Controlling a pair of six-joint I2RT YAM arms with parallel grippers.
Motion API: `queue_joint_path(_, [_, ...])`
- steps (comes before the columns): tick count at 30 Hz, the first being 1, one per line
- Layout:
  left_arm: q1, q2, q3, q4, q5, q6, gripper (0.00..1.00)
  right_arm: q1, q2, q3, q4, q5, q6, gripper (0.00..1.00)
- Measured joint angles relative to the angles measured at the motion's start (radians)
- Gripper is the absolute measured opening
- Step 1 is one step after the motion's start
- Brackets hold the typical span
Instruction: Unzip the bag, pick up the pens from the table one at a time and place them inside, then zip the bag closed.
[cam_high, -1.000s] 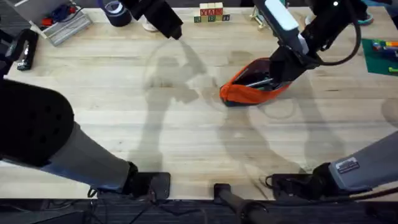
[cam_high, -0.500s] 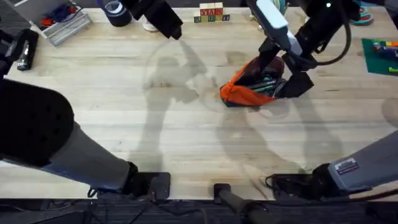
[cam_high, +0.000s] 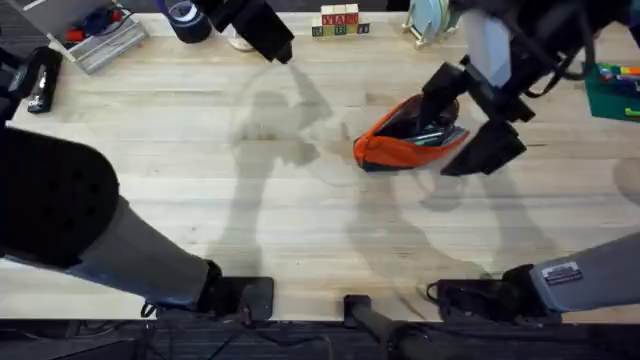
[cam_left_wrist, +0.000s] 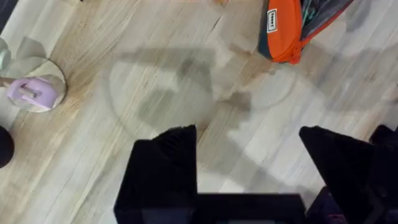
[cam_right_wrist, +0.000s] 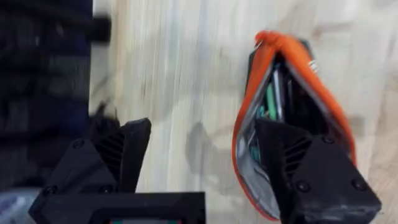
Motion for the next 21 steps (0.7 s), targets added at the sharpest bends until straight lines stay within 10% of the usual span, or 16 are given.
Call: queue_joint_path(21, [0.0,0.0,0.0,0.0,0.0,0.0,0.995,-0.001,-0.268,0.136,0.166,-0.078,0.487,0.998])
